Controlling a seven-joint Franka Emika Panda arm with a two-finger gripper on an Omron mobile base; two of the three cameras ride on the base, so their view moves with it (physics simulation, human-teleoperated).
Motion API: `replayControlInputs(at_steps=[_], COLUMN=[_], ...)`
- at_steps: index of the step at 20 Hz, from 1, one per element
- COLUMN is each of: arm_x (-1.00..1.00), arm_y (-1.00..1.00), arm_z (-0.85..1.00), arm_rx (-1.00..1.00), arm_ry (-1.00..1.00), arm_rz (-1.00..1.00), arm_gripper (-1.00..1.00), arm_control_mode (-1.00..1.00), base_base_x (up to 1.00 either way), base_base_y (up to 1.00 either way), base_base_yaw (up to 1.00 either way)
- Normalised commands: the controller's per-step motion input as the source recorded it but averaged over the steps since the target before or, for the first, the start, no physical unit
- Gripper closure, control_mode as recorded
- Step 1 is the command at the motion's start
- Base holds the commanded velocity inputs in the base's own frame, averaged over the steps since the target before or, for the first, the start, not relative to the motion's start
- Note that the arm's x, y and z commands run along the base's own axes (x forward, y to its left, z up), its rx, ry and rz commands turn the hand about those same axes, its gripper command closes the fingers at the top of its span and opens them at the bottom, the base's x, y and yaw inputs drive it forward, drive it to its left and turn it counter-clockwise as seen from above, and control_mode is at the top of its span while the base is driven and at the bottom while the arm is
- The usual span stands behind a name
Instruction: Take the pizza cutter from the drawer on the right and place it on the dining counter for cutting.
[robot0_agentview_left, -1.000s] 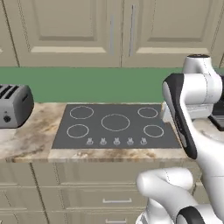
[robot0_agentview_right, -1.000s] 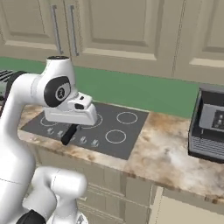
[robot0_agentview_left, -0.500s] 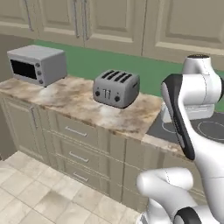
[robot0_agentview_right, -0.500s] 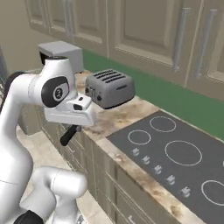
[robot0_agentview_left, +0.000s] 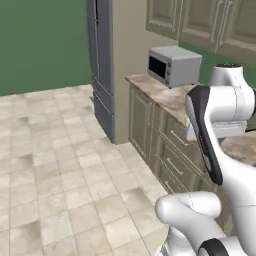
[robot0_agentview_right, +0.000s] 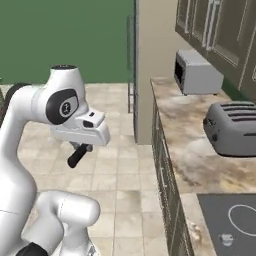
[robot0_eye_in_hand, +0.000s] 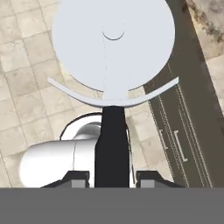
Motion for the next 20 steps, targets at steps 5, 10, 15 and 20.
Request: replayControlInputs(at_steps=[5, 10, 15, 20], arm_x=[0.0, 0.0, 0.0, 0.0], arm_y=[0.0, 0.0, 0.0, 0.0], arm_z=[0.0, 0.0, 0.0, 0.0], arm_rx=[0.0, 0.0, 0.0, 0.0], arm_ry=[0.0, 0.0, 0.0, 0.0], arm_rz=[0.0, 0.0, 0.0, 0.0], arm_gripper=[1.0, 1.0, 1.0, 1.0], arm_control_mode=[1.0, 1.0, 1.0, 1.0], base_base_x=[-0.14, -0.02, 0.43, 0.96], base_base_y=[0.49, 0.21, -0.16, -0.74], base_base_yaw=[0.93, 0.92, 0.71, 0.47])
